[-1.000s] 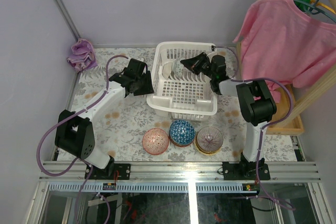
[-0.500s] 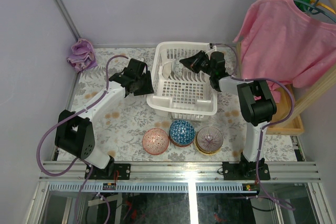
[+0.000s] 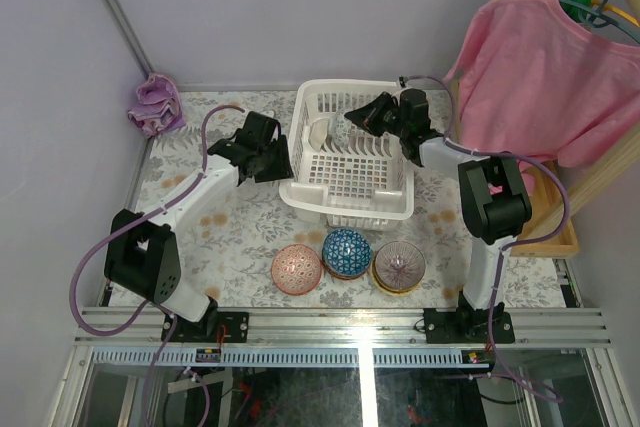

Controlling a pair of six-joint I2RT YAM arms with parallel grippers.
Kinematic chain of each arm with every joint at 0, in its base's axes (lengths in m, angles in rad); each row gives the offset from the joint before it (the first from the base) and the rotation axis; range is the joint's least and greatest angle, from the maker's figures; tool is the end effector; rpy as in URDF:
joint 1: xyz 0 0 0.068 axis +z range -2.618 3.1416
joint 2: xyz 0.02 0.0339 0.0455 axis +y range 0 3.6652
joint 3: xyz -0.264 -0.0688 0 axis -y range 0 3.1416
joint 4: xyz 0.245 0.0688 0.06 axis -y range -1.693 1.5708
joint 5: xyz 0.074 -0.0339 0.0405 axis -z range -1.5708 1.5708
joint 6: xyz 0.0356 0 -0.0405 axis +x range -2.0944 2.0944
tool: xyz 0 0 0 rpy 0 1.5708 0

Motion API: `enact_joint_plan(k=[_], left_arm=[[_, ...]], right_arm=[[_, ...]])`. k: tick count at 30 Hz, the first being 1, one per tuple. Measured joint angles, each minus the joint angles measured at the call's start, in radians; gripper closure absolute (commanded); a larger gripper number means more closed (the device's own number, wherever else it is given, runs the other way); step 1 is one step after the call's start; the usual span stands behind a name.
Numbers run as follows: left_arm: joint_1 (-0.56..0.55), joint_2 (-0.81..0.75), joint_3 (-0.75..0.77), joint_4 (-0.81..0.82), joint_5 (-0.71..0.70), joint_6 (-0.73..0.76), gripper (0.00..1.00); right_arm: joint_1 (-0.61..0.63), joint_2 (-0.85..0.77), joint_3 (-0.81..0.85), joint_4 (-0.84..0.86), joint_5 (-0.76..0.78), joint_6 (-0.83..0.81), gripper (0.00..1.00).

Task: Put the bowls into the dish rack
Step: Place the bowl in the dish rack.

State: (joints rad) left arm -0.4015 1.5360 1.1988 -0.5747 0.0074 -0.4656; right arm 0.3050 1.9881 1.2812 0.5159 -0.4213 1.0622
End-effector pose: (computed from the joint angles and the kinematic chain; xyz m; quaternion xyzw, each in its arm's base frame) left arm 0.3027 -0.1288 0.2662 -0.0291 0.9458 -0.1391 0.2921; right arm 0.4314 0.1511 0.2211 0.1551 0.7500 0.5181 0.3807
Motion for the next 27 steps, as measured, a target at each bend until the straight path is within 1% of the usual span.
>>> enact_joint_plan(k=[6,11,17,23,27], left_arm=[[0.0,0.0,0.0,0.0,0.001,0.0,0.56],[0.003,0.0,0.0,0.0,0.008,0.0,0.57],[0.003,0.0,0.002,0.0,0.012,0.0,0.58],[0.003,0.0,0.002,-0.001,0.011,0.0,0.58],[0.003,0.0,0.002,-0.001,0.012,0.0,0.58]], right_arm=[[0.0,-0.01,0.018,-0.063,0.013,-0.039,0.94],[0.0,-0.011,0.033,-0.098,0.014,-0.066,0.97],[0.0,-0.011,0.052,-0.141,0.019,-0.093,0.97],[0.0,-0.011,0.051,-0.147,0.02,-0.106,0.95],[-0.001,-0.012,0.039,-0.135,0.02,-0.106,0.88]])
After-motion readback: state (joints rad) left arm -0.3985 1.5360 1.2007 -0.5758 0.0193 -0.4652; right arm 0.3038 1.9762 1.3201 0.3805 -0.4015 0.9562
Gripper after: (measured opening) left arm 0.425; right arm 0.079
